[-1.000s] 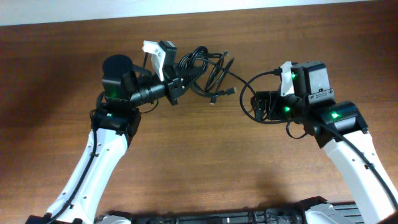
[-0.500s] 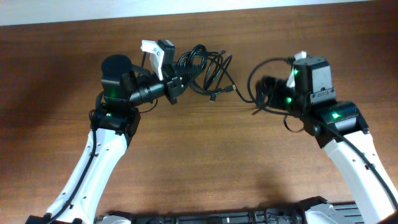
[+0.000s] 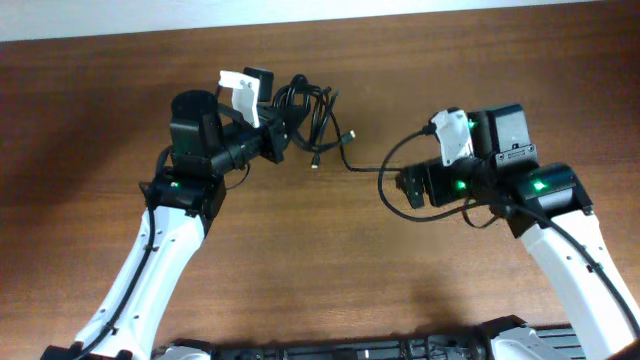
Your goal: Untangle cables
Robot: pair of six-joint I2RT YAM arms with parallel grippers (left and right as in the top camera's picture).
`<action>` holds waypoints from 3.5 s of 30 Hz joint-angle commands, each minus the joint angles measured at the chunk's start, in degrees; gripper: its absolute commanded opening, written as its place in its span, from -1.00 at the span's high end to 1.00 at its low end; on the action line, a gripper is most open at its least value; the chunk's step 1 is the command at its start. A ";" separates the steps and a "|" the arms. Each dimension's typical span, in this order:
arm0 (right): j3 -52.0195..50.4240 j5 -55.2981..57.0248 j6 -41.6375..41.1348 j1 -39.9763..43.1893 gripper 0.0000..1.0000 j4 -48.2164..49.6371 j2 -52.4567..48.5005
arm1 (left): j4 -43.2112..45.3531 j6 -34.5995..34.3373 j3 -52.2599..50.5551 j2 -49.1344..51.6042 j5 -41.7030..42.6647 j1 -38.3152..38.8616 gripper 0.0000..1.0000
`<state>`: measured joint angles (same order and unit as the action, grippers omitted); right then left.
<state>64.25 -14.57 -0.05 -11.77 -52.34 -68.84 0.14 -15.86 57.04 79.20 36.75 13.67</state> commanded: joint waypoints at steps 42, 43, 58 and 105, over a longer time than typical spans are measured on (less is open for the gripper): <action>0.42 17.09 -31.50 -0.15 -0.94 3.91 -0.94 | 27.06 2.34 0.39 -0.13 24.17 7.65 1.00; 0.42 17.22 -31.50 -0.15 -0.94 3.65 -1.07 | 27.06 2.40 0.39 -0.13 24.59 7.65 1.00; 0.44 -7.78 -13.68 -0.22 -0.94 11.56 7.39 | 24.04 13.07 0.39 -0.13 29.83 7.67 1.00; 0.44 -10.75 -5.70 -0.22 -0.95 20.65 5.68 | 31.01 -1.14 0.39 -0.13 29.07 5.70 1.00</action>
<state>64.40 -23.97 -8.78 -11.77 -33.63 -63.26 27.73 -11.33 56.82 79.31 61.82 19.49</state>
